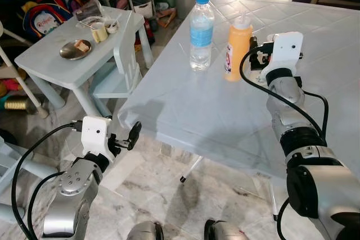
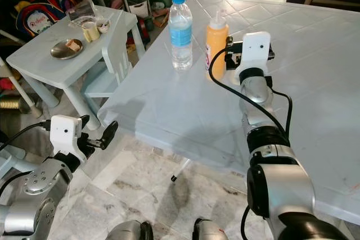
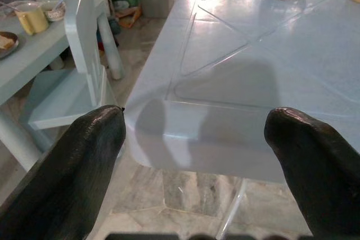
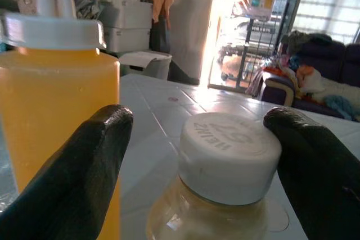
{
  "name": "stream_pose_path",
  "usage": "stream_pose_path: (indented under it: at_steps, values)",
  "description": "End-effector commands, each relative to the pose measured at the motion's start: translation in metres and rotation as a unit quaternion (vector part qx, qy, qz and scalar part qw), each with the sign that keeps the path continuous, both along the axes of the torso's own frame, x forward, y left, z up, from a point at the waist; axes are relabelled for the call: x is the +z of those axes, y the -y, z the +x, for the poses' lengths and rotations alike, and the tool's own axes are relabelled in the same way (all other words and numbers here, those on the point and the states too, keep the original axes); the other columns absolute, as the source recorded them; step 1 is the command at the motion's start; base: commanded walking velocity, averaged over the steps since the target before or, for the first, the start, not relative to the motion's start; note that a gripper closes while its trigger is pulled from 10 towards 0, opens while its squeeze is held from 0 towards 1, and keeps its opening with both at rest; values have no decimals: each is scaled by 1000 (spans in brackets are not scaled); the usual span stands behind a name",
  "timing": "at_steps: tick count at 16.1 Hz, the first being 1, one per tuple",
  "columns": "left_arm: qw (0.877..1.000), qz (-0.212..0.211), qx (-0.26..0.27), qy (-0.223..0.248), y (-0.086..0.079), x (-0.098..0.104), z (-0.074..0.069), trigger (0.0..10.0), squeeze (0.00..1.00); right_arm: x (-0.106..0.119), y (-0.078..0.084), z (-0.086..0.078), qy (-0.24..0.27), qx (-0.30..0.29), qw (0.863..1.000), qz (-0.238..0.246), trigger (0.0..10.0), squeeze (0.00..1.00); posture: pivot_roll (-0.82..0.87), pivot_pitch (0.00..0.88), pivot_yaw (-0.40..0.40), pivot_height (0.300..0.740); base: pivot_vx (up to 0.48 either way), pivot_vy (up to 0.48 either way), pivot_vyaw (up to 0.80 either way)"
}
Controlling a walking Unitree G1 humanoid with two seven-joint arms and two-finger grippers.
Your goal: Restocking fridge
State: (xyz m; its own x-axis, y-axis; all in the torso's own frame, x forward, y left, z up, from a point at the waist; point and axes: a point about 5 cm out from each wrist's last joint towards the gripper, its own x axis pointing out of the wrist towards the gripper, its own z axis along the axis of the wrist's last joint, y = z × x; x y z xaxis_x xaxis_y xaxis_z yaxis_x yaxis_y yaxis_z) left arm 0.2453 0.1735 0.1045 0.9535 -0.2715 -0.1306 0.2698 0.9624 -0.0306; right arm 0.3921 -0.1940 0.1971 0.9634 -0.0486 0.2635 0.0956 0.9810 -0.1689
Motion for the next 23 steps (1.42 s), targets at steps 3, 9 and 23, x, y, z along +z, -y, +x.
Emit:
stream_pose_path:
  at_steps: [3, 9, 23]
  values:
    - [1000, 14, 2, -6, -4, 0, -3, 10000, 0, -1, -2, 2, -7, -2, 1000, -4, 4980, 0, 78, 116, 110, 740, 0, 0, 0]
    - [1000, 10, 0, -6, -1, 0, 0, 10000, 0, 0, 4, 1, -2, -12, 1000, -17, 0, 0, 65, 112, 103, 740, 0, 0, 0]
    - [1000, -9, 28, -6, -1, 0, 11, 10000, 0, -5, -52, -32, 13, 82, 996, 8, 0, 0, 15, 93, 57, 740, 0, 0, 0]
